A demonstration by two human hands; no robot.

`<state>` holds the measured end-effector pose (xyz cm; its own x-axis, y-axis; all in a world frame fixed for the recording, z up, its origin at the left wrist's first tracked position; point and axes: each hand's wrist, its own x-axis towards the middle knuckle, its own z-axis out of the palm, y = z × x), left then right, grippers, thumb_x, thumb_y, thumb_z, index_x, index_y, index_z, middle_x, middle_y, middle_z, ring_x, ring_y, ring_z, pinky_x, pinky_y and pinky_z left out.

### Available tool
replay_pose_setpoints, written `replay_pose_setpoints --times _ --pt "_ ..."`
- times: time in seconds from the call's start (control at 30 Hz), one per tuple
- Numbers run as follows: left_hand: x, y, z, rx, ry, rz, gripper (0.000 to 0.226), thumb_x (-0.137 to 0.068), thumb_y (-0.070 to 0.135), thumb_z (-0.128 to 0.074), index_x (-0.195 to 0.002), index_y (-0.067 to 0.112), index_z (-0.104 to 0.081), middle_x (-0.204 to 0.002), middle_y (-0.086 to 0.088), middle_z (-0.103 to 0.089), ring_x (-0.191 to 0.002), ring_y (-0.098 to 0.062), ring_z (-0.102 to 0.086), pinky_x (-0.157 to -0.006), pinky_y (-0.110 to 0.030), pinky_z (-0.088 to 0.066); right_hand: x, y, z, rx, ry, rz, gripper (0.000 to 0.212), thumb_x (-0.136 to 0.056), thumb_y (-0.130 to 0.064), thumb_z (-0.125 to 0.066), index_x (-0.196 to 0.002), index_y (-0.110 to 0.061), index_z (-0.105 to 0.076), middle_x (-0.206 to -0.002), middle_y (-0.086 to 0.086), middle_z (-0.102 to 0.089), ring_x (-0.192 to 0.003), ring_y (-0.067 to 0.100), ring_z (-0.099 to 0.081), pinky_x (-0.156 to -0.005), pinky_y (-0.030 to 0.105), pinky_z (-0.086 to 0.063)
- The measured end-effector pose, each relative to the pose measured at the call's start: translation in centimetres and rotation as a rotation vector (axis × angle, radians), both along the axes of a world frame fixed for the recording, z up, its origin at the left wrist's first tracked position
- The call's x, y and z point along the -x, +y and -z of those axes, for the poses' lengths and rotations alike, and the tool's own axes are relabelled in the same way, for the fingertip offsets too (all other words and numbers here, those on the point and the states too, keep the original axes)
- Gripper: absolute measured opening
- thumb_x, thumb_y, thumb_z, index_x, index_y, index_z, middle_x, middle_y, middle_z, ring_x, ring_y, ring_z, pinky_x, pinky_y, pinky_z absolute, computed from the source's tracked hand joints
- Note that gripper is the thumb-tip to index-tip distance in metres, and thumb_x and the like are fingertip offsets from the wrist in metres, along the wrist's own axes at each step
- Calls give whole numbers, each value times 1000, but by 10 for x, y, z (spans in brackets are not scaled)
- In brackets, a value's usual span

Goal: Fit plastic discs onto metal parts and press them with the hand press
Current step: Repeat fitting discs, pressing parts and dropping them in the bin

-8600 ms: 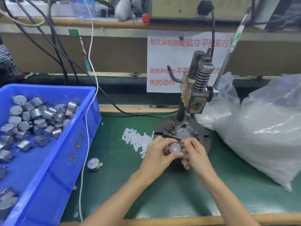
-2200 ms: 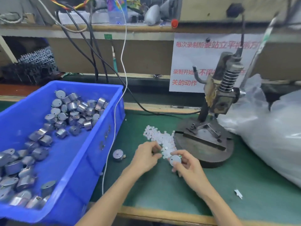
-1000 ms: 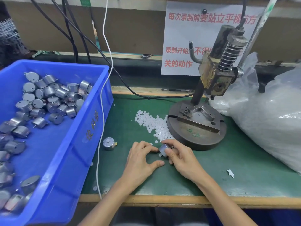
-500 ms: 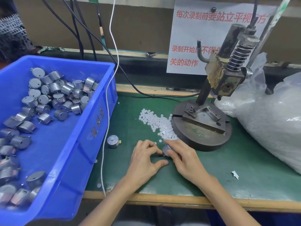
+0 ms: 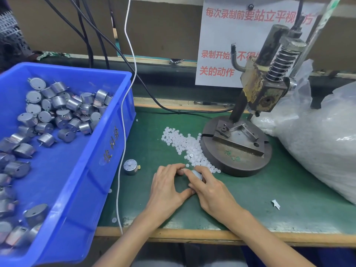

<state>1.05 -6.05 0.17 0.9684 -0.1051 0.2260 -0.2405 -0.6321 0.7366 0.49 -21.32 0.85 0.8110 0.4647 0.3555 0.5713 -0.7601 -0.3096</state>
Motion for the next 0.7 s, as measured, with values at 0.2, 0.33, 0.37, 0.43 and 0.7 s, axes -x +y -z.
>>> replay_pose_setpoints --times 0.2,0.33,0.37,0.43,0.7 --pt "1 0 1 -23 -36 13 51 -68 34 -79 -112 23 -57 -97 15 -58 -95 -6 -45 -87 -20 -31 -3 -1 4 -96 91 99 40 -96 -15 -52 -135 -8 -50 -114 13 -55 -82 31 -62 -64 42 -53" --pt "4 0 2 -10 -74 62 52 -73 22 -74 -120 23 -53 -100 15 -59 -91 -1 -45 -89 -23 -35 -2 -1 8 -98 101 79 48 -97 -26 -46 -143 -15 -39 -118 2 -49 -89 19 -59 -69 35 -50" --pt "5 1 2 5 -81 79 54 -73 20 -74 -122 23 -52 -101 16 -58 -91 -1 -46 -89 -23 -37 -2 -3 8 -117 118 66 49 -96 -28 -46 -143 -17 -37 -115 -3 -50 -88 15 -58 -69 32 -49" --pt "6 0 0 26 -114 152 55 -75 17 -73 -125 21 -51 -104 15 -56 -90 -3 -52 -87 -23 -43 -2 -6 7 -273 216 53 44 -96 -34 -43 -139 -28 -36 -92 -21 -52 -77 5 -55 -68 22 -42" --pt "-15 -25 -18 50 -219 306 31 -77 23 -75 -104 12 -63 -95 8 -59 -84 -1 -53 -77 -17 -44 -8 -16 8 -952 382 196 33 -92 -49 -32 -111 -32 -52 -58 -6 -53 -47 9 -49 -45 20 -40"
